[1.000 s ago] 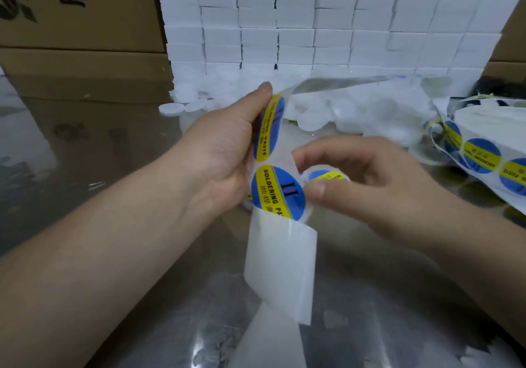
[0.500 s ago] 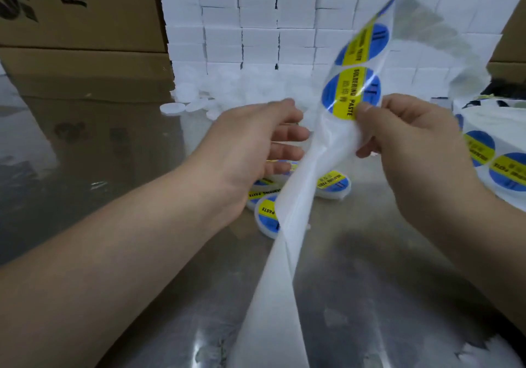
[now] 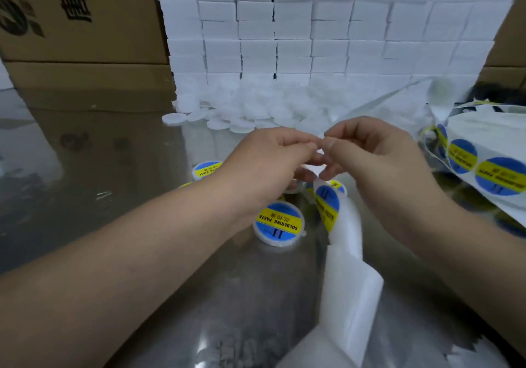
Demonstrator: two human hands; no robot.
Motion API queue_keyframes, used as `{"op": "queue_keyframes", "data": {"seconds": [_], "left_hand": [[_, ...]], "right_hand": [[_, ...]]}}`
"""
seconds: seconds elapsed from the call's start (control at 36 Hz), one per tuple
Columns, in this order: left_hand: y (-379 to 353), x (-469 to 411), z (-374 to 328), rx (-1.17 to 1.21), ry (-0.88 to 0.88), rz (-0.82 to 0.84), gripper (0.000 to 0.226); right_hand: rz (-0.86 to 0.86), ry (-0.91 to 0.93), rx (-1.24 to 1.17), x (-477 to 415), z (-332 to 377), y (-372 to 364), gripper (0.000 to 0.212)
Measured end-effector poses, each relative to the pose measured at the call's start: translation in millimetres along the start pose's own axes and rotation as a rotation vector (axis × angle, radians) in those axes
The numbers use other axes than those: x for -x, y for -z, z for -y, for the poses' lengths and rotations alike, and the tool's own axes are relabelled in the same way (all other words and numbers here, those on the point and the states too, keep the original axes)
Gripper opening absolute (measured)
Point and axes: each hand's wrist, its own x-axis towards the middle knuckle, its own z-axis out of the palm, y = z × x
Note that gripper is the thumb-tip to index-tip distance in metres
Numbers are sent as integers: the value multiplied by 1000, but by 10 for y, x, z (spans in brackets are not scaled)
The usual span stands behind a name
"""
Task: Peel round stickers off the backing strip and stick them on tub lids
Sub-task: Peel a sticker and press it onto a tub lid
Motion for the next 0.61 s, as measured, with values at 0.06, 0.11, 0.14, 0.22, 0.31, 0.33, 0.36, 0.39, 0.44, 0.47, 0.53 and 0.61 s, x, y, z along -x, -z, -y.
{"op": "queue_keyframes", "data": {"seconds": [0.06, 0.11, 0.14, 0.22, 0.31, 0.33, 0.36, 0.39, 0.44, 0.47, 0.53, 0.61], "left_hand": [[-13, -26, -9, -64, -32, -36, 18], [11, -56, -18, -111, -74, -117, 16], [26, -68, -15, -125, -85, -142, 17], [38, -62, 50, -145, -73, -139, 18], [19, -29, 105, -174, -98, -125, 18], [18, -24, 105, -176, -115, -130, 18], [21, -25, 97, -178, -131, -138, 18], [26, -29, 86, -183, -143, -148, 19], [35, -41, 69, -196, -151, -160, 19], [40, -47, 64, -201, -147, -164, 19], [61, -66, 60, -210, -135, -173, 18], [105, -119, 29, -237, -135, -188, 18]], "right_hand": [[-50, -26, 102, -22, -19, 24, 9], [-71, -55, 272, -64, -25, 59, 20], [-51, -83, 366, -78, -18, 67, 26], [81, -173, 587, -72, 11, 46, 46], [177, -218, 601, -51, 37, 22, 45], [188, -225, 554, -60, 39, 31, 37], [200, -234, 513, -76, 36, 45, 28], [219, -247, 492, -91, 36, 59, 22], [286, -274, 494, -101, 33, 89, 23], [322, -282, 504, -98, 34, 97, 22], [389, -303, 509, -85, 50, 95, 16], [405, -292, 544, -77, 65, 91, 9]]}}
